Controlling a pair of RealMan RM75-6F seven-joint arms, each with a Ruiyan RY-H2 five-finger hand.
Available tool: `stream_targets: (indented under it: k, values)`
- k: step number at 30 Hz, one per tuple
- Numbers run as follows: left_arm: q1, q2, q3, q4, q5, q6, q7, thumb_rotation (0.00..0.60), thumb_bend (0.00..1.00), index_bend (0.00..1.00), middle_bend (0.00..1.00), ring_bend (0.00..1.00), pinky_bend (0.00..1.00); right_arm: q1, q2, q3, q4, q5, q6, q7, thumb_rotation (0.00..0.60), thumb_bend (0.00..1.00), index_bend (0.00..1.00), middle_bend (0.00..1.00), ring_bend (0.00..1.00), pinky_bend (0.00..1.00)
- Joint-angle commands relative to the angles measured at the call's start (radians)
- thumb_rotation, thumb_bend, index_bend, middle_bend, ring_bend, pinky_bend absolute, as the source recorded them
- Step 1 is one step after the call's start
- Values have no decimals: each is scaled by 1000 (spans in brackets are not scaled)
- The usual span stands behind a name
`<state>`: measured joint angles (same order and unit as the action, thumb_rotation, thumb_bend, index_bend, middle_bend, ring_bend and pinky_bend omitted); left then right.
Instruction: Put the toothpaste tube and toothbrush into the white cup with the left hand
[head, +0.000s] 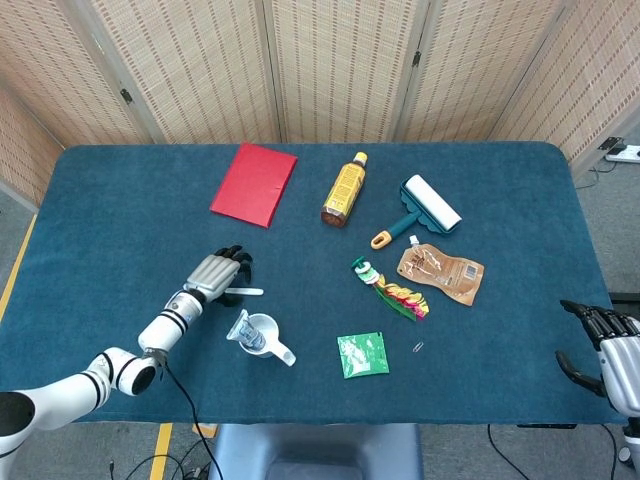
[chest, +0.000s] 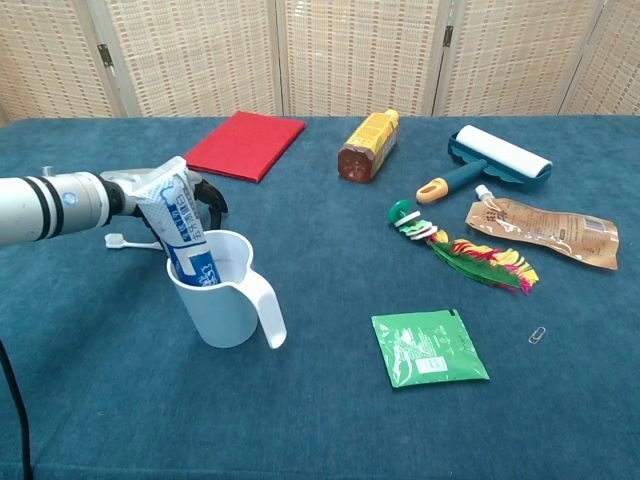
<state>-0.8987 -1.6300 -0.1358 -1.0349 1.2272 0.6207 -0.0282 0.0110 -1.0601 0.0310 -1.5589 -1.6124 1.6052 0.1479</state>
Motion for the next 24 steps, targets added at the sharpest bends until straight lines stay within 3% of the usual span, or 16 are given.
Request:
stream_targets:
  k: [1,14,24]
  values:
    - [-4,-1,-1,-8,-8,-6,12,600,363,482,194,47,146,-1,0,0,2,1,1,2,600,224,193,287,249,264]
    - [-8,20,6,-65,-17,-17,35,600,405,497,194,48,147,-2,-3,1,12,2,0,8,600,224,193,287,249,264]
    - [4,-13,6,-30,0,33,30,600,405,497,194,48,146,-4,-3,1,13,4,1,10,600,224,193,287,249,264]
